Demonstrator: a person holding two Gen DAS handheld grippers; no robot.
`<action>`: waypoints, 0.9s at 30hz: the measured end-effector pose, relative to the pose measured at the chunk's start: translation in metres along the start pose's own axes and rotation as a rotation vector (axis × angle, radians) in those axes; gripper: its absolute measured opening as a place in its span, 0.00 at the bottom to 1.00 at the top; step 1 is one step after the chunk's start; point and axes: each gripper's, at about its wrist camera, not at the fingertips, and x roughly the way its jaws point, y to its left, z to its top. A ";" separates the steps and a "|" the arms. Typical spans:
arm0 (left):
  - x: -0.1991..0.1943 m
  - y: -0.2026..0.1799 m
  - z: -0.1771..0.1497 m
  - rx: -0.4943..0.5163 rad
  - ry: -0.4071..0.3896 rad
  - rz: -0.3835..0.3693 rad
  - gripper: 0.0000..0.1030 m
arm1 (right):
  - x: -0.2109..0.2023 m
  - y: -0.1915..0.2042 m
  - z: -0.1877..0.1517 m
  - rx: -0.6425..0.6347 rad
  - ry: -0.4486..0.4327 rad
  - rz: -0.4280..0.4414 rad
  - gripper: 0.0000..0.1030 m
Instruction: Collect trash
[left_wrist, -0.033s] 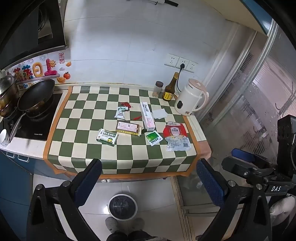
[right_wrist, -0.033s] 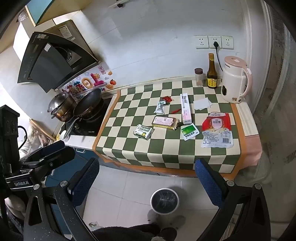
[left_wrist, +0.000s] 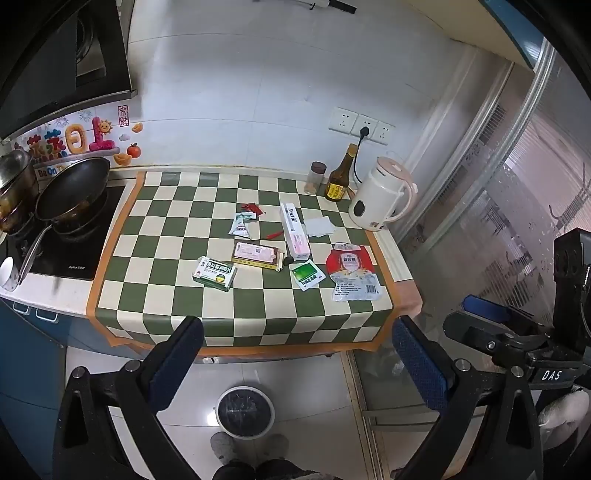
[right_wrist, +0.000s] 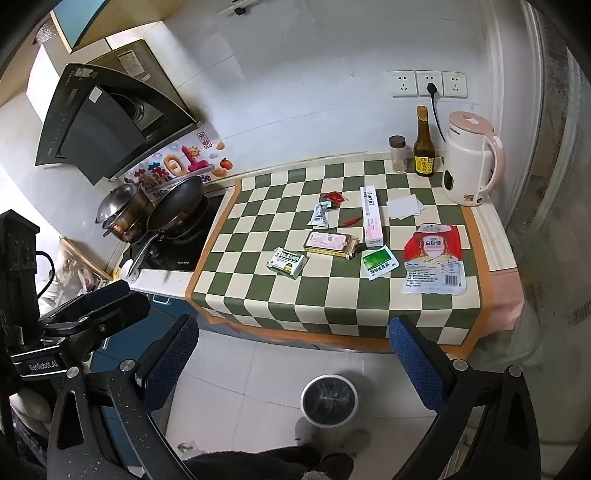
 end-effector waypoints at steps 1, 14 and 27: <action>0.000 0.000 0.000 -0.001 0.000 0.001 1.00 | 0.000 0.000 0.000 0.002 0.003 0.003 1.00; -0.005 0.001 0.005 0.019 0.006 -0.002 1.00 | 0.003 -0.002 0.000 -0.004 0.011 0.010 1.00; -0.002 -0.002 0.005 0.036 0.012 -0.013 1.00 | 0.002 0.002 0.002 -0.015 0.017 0.012 1.00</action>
